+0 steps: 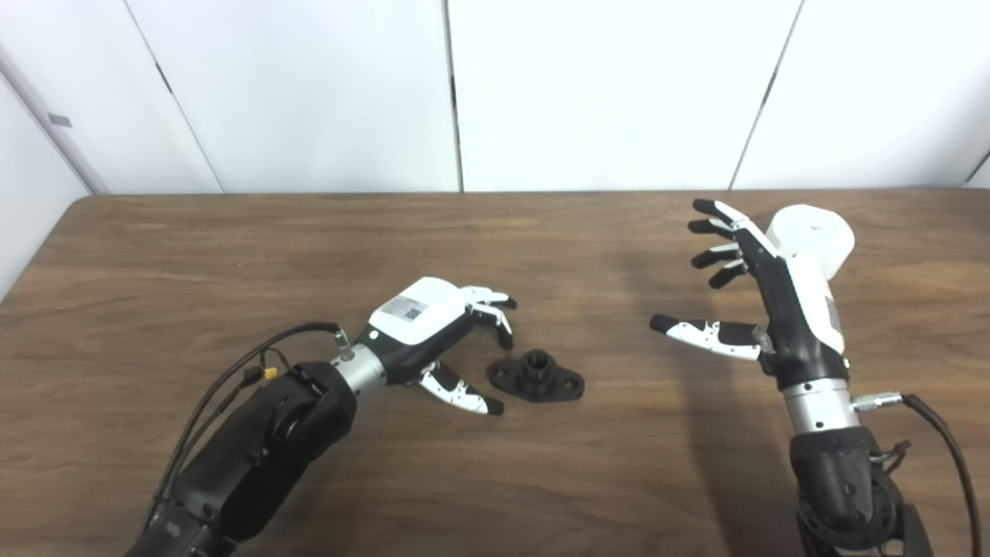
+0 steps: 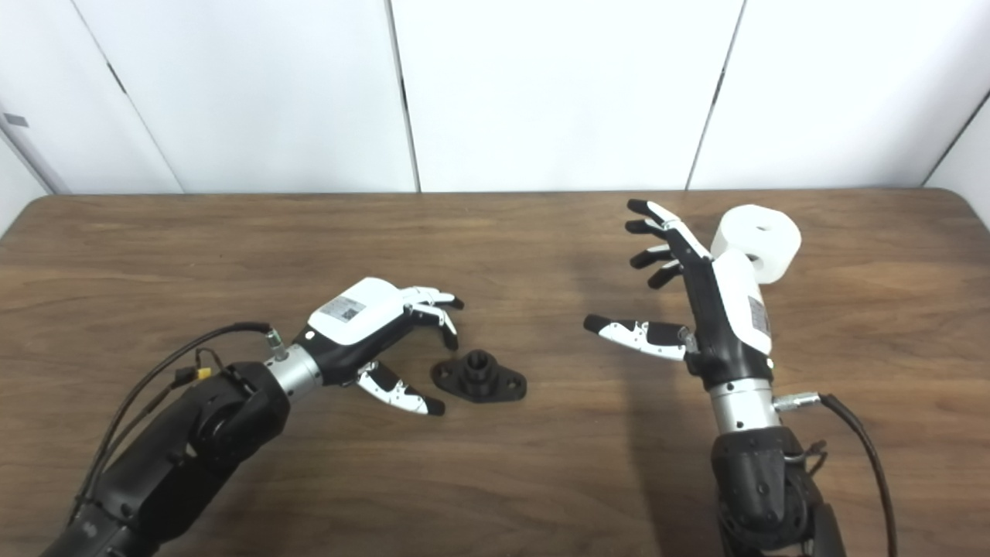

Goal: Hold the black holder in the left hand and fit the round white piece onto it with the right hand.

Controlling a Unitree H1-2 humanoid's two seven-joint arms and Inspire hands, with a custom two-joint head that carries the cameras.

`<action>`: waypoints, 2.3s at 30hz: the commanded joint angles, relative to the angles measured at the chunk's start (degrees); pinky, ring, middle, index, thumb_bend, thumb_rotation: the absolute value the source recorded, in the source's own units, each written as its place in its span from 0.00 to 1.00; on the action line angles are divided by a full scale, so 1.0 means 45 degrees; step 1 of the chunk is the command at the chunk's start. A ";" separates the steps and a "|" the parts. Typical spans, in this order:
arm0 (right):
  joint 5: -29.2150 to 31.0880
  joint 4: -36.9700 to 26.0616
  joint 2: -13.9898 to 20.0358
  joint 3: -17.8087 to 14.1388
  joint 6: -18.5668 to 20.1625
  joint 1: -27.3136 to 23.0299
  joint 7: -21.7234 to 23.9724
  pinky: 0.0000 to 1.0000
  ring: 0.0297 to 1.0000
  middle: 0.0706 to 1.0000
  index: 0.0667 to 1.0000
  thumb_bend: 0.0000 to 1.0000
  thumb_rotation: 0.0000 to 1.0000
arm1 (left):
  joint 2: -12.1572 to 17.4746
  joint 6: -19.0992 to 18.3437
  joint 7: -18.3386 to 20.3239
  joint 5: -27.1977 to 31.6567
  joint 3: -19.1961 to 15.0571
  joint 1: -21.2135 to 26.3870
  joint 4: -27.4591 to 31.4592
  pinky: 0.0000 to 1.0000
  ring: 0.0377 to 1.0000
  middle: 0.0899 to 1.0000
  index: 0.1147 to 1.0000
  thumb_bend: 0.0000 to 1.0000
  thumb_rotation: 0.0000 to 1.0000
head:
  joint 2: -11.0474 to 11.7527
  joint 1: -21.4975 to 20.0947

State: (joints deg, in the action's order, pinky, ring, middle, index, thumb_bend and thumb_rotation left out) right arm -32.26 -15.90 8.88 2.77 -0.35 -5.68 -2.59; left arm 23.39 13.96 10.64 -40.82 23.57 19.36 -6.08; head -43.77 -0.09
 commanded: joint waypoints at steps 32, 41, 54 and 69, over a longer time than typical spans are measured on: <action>-0.0087 -0.0458 -0.0011 -0.0058 -0.0120 -0.0410 -0.0170 0.47 0.61 0.75 0.84 0.60 0.18 | -0.0559 -0.0009 0.0602 0.0391 0.0801 0.0125 -0.1313 0.68 0.87 0.87 0.54 0.95 0.21 | -0.0232 -0.0066; -0.0016 -0.0510 -0.0006 -0.0089 -0.0110 -0.0439 -0.0147 0.47 0.61 0.74 0.84 0.60 0.16 | -0.0686 -0.0009 0.0566 0.0418 0.0944 0.0081 -0.1361 0.69 0.88 0.87 0.54 0.95 0.24 | -0.0300 -0.0064; 0.0000 -0.0510 0.0039 -0.0104 -0.0147 -0.0483 -0.0129 0.47 0.61 0.74 0.84 0.60 0.15 | -0.0872 0.0099 0.0259 0.0267 0.1090 0.0011 -0.1352 0.72 0.88 0.85 0.53 0.95 0.24 | -0.0341 -0.0051; -0.0038 -0.0538 0.0032 -0.0103 -0.0123 -0.0482 -0.0138 0.47 0.61 0.74 0.84 0.60 0.15 | -0.0948 0.0011 0.0293 0.0300 0.1371 0.0071 -0.1363 0.73 0.89 0.86 0.53 0.95 0.24 | -0.0408 -0.0062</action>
State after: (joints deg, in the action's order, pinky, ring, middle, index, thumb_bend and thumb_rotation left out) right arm -32.63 -16.01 8.86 2.69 -0.21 -5.69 -2.57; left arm 20.36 14.52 7.67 -38.57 26.77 21.11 -9.90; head -45.53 -0.35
